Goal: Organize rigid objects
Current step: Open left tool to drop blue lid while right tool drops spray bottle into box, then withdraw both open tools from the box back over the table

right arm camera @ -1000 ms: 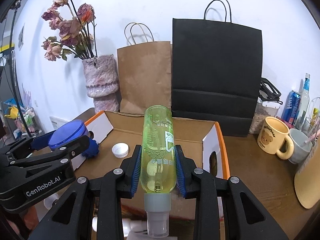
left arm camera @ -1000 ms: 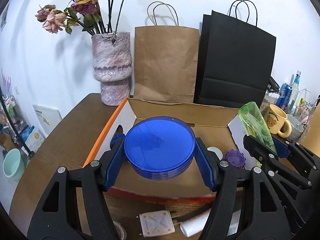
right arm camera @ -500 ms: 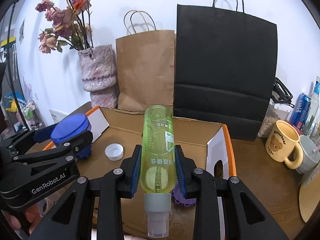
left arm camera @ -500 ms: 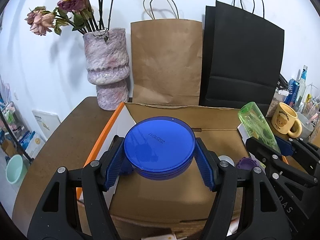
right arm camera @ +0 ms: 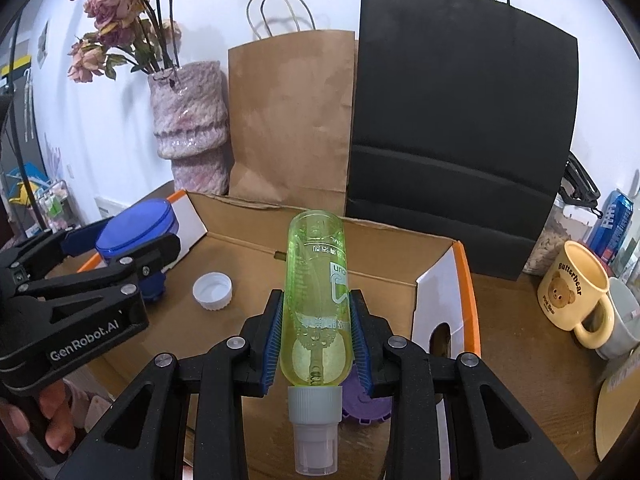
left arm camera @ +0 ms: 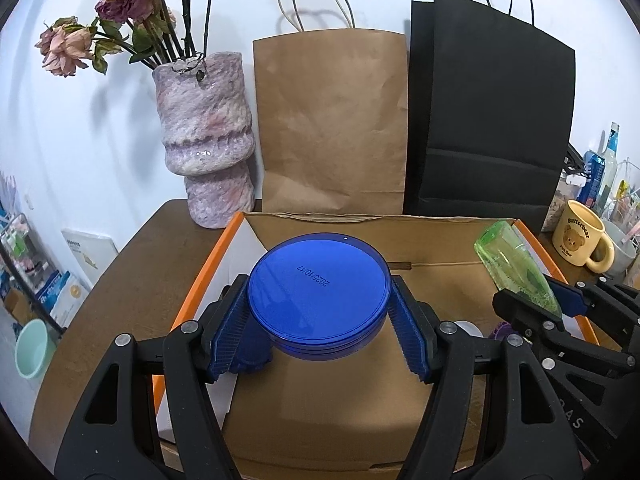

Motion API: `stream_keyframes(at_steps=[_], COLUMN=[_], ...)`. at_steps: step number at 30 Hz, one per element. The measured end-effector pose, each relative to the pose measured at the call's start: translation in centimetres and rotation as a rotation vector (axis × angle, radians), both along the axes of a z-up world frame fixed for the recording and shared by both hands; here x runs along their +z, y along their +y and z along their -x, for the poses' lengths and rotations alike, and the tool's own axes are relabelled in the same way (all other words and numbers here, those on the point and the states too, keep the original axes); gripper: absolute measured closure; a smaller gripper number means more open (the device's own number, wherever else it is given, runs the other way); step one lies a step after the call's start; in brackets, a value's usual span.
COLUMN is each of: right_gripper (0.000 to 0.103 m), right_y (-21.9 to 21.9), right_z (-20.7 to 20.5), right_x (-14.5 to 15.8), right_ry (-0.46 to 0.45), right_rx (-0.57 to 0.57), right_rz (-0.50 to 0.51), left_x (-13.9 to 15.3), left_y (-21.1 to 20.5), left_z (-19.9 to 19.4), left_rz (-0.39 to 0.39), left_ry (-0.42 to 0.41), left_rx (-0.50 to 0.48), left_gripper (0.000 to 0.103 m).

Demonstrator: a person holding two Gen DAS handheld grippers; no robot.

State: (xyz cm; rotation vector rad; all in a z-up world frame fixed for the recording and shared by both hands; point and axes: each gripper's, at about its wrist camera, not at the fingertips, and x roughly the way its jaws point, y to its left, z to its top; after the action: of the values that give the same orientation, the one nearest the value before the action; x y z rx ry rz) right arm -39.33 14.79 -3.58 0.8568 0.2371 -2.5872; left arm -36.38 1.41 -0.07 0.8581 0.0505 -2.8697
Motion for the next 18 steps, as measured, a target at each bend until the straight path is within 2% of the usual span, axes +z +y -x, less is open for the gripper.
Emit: stream_keyframes(at_steps=[3, 4, 5, 6, 7, 8, 9, 10, 18], right_gripper=[0.068, 0.068, 0.067, 0.066, 0.051, 0.016, 0.003, 0.0, 0.0], right_y=[0.0, 0.1, 0.1, 0.2, 0.3, 0.4, 0.6, 0.8, 1.3], right_z=[0.1, 0.2, 0.4, 0.4, 0.5, 0.5, 0.5, 0.3, 0.1], right_x=[-0.4, -0.5, -0.7, -0.8, -0.8, -0.7, -0.6, -0.4, 0.2], right_ry=[-0.021, -0.03, -0.04, -0.044, -0.044, -0.04, -0.029, -0.012, -0.002], right_rx=[0.005, 0.006, 0.001, -0.01, -0.023, -0.039, -0.056, -0.068, -0.073], right_rz=[-0.008, -0.009, -0.013, -0.016, -0.022, -0.033, -0.043, -0.046, -0.024], left_x=[0.0, -0.1, -0.1, -0.2, -0.2, -0.1, 0.0, 0.2, 0.3], left_y=[0.0, 0.0, -0.1, -0.2, -0.3, -0.5, -0.6, -0.8, -1.4], left_z=[0.0, 0.0, 0.0, 0.0, -0.1, -0.3, -0.4, -0.5, -0.6], left_rz=[0.006, 0.008, 0.01, 0.008, 0.004, -0.002, -0.006, -0.009, -0.026], left_ry=[-0.001, -0.002, -0.006, -0.004, 0.002, 0.013, 0.021, 0.028, 0.027], left_rx=[-0.004, -0.004, 0.002, 0.01, 0.014, 0.015, 0.017, 0.021, 0.045], left_gripper=[0.039, 0.036, 0.03, 0.014, 0.003, 0.001, 0.0, 0.0, 0.0])
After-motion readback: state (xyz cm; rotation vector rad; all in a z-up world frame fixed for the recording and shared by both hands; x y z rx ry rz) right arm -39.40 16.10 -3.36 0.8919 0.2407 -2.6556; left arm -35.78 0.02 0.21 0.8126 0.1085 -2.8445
